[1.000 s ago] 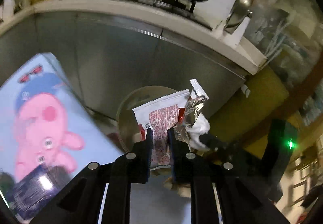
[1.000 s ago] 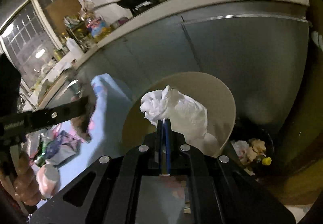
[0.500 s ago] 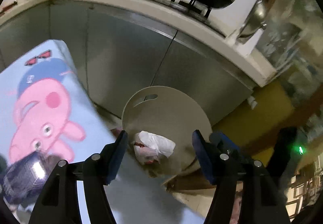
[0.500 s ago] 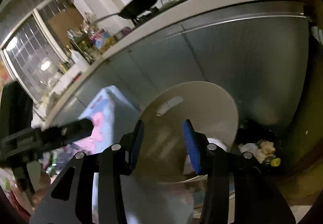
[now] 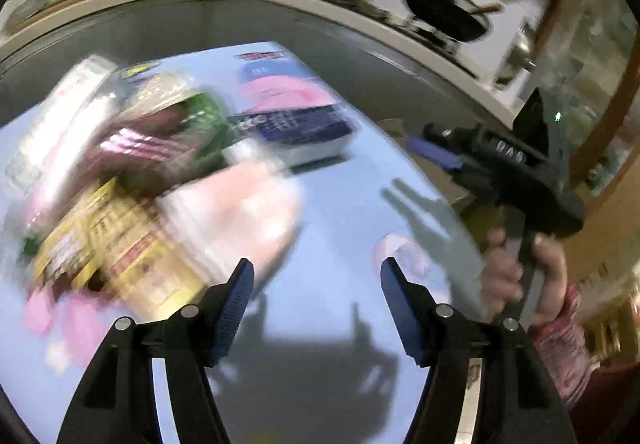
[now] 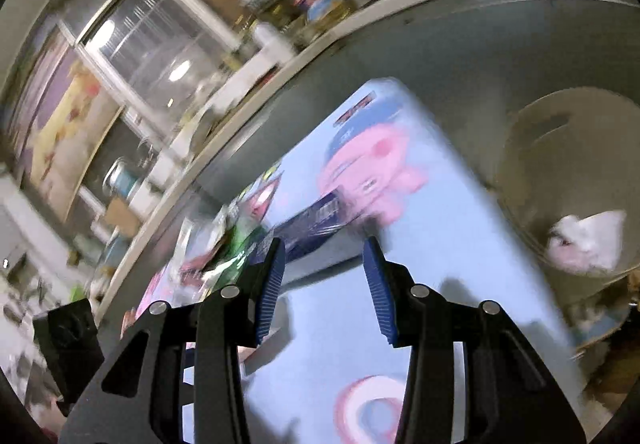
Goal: Collect trash
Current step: 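Bring both grippers back to the pile, right gripper toward the pink paper cup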
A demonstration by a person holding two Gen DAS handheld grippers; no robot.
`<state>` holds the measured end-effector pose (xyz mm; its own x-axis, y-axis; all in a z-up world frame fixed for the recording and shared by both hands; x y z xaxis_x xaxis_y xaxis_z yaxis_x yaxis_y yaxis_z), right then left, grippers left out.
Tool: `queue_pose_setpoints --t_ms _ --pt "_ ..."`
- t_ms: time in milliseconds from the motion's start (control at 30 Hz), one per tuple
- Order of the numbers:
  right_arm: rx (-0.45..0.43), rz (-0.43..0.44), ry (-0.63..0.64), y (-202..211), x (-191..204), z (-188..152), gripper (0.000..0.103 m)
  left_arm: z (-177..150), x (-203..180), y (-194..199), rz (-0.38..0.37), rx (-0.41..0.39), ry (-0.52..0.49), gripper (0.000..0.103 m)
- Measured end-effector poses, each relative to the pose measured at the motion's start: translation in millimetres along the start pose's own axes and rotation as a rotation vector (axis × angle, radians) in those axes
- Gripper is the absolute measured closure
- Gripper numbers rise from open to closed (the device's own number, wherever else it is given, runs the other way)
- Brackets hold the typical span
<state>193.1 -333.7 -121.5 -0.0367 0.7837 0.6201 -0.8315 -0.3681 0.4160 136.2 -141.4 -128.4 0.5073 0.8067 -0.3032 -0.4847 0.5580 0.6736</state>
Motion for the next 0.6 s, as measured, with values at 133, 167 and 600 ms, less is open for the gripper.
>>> queue_pose_setpoints --t_ms 133,167,600 --pt "0.128 0.041 -0.003 -42 32 -35 0.062 -35 51 26 0.043 0.01 0.137 0.037" --pt "0.152 0.052 -0.003 -50 39 -42 0.062 -40 57 31 0.051 0.007 0.152 0.037" --pt "0.311 0.047 0.066 -68 85 -123 0.081 -50 83 58 0.057 -0.045 0.203 0.037"
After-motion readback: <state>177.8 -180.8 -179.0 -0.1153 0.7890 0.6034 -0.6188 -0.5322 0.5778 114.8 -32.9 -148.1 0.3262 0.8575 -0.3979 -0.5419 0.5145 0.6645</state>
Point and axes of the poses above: each gripper's, at about its wrist camera, not at the fingertips, and y roughly against the way its jaws point, x to its left, z to its top, the point moved 8 cm from there along -y, roughly the way its jaws point, and after that the axes turned 5 degrees about -x, right-handed, at the moved point
